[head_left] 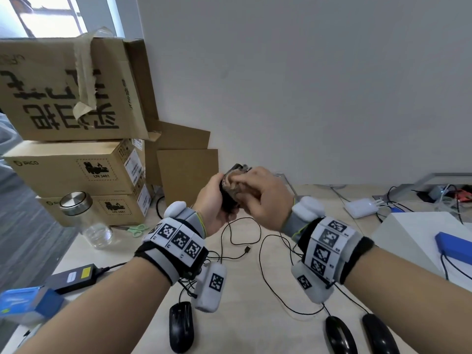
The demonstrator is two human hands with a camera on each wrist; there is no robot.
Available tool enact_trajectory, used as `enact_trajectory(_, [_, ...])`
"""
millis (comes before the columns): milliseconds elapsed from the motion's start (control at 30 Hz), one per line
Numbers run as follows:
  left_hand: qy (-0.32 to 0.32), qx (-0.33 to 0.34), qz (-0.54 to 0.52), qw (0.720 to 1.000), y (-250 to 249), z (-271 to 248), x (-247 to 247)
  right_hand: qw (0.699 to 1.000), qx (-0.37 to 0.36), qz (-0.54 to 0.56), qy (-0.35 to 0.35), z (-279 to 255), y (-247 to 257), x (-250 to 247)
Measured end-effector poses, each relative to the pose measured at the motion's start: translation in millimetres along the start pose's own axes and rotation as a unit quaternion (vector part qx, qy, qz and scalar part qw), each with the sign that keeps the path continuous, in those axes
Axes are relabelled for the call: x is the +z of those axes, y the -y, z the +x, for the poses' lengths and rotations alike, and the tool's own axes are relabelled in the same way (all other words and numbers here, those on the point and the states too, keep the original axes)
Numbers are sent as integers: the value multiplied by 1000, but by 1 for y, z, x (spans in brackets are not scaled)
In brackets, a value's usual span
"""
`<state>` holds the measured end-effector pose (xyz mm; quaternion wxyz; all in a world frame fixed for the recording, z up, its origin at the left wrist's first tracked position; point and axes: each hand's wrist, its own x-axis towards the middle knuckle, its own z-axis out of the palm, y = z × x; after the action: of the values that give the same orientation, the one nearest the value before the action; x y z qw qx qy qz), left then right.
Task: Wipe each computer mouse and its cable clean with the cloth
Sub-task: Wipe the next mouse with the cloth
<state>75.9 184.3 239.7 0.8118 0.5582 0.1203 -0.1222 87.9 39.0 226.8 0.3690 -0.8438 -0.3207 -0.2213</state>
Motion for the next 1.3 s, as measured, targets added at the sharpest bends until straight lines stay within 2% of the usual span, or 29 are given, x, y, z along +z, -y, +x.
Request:
enact_trajectory(100, [50, -8, 30, 998, 4, -2, 1, 983, 156, -51, -83, 19, -15, -12])
enact_trajectory(133, [52, -8, 31, 998, 5, -2, 1, 972, 203, -72, -88, 22, -18, -13])
enact_trajectory(167, [43, -3, 32, 999, 6, -1, 3, 968, 220, -81, -87, 21, -17, -10])
enact_trajectory(200, [26, 3, 30, 999, 6, -1, 4, 972, 204, -76, -84, 19, -11, -5])
enact_trajectory(300, [-28, 16, -1, 999, 7, 4, 6, 997, 64, -18, -45, 4, 16, 15])
enact_trajectory(367, [-33, 12, 3, 999, 7, 5, 4, 999, 35, -5, -15, 2, 20, 17])
enact_trajectory(467, [6, -9, 51, 999, 5, 1, -1, 993, 102, -28, -60, 13, -7, 3])
enact_trajectory(567, [31, -22, 77, 996, 3, -3, -2, 972, 207, -100, -41, 17, -31, -10])
enact_trajectory(667, [30, -25, 58, 998, 1, -4, 0, 965, 243, -82, -56, 18, -31, -13])
enact_trajectory(733, [10, -25, 32, 999, 1, -3, -1, 967, 248, -33, -55, 20, -27, -10])
enact_trajectory(800, [-23, -27, 0, 999, 1, 0, 0, 977, 210, 8, 19, 16, -17, -5])
enact_trajectory(867, [-46, -27, -37, 998, 1, 3, 1, 985, 141, 5, 102, 5, -5, -4])
enact_trajectory(900, [-50, -29, -53, 997, 1, 4, 1, 989, 98, -1, 113, 1, -1, -4])
enact_trajectory(1000, [-25, -34, -90, 995, 1, 3, 3, 999, 3, -16, 52, -3, 4, -8])
enact_trajectory(1200, [75, -43, -202, 975, 2, -4, 15, 997, -60, -17, -36, 2, 10, 1])
enact_trajectory(1300, [73, -41, -162, 983, -4, -7, 15, 994, -82, -54, -36, 8, 3, -3])
